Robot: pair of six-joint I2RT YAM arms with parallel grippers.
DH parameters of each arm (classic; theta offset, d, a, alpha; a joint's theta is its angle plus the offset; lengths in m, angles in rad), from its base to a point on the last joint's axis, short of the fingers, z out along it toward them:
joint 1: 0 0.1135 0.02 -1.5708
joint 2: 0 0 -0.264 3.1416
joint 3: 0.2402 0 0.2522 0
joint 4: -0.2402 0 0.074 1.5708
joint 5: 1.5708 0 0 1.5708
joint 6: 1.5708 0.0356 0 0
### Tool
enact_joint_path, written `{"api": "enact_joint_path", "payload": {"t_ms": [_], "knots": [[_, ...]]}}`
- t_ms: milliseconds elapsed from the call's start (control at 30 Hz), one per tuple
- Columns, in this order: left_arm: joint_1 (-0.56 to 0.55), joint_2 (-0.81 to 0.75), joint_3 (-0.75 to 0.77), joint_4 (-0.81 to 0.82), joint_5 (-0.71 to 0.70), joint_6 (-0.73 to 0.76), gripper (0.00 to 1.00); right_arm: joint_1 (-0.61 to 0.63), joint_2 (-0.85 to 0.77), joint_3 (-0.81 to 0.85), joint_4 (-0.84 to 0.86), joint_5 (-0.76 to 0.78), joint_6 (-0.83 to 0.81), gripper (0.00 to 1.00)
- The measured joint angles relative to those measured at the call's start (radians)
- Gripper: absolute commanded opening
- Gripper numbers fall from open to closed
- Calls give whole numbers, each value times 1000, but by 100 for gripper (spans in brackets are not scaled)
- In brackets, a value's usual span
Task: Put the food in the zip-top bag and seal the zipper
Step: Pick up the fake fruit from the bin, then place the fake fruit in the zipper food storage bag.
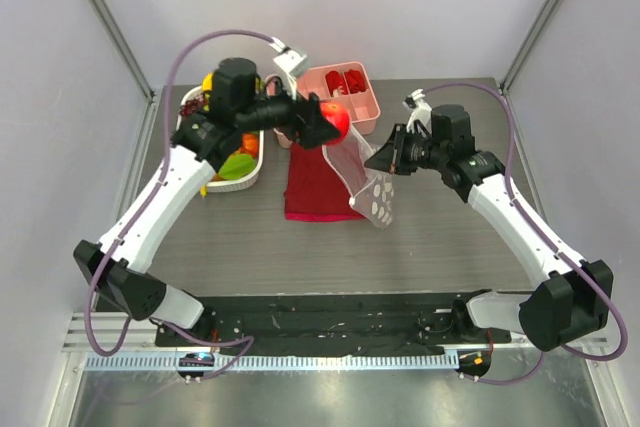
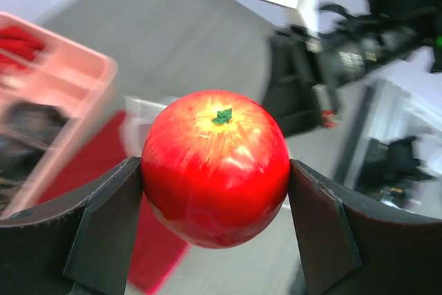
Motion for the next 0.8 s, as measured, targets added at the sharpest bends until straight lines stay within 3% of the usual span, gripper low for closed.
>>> {"api": "enact_joint_path", "payload": {"t_ms": [167,333,433,533,567,800], "knots": [[-103,46,-114,111,32,-160,66,-8,0,-5,16,-13,15,1],[-114,130,-197,184,24,-299,66,-23,0,-8,19,-16,18,1],[-109,156,-216,184,-6,-330,74,-43,0,-23,19,-19,28,1],[-108,161,-218,158,-41,-332,87,-47,-3,-30,27,-28,37,1],[-108,161,-212,138,-51,-325,99,-47,-3,-31,31,-32,39,1],[-106,174,-92,-57,-101,-176,100,-54,-12,-47,56,-48,48,1]]}}
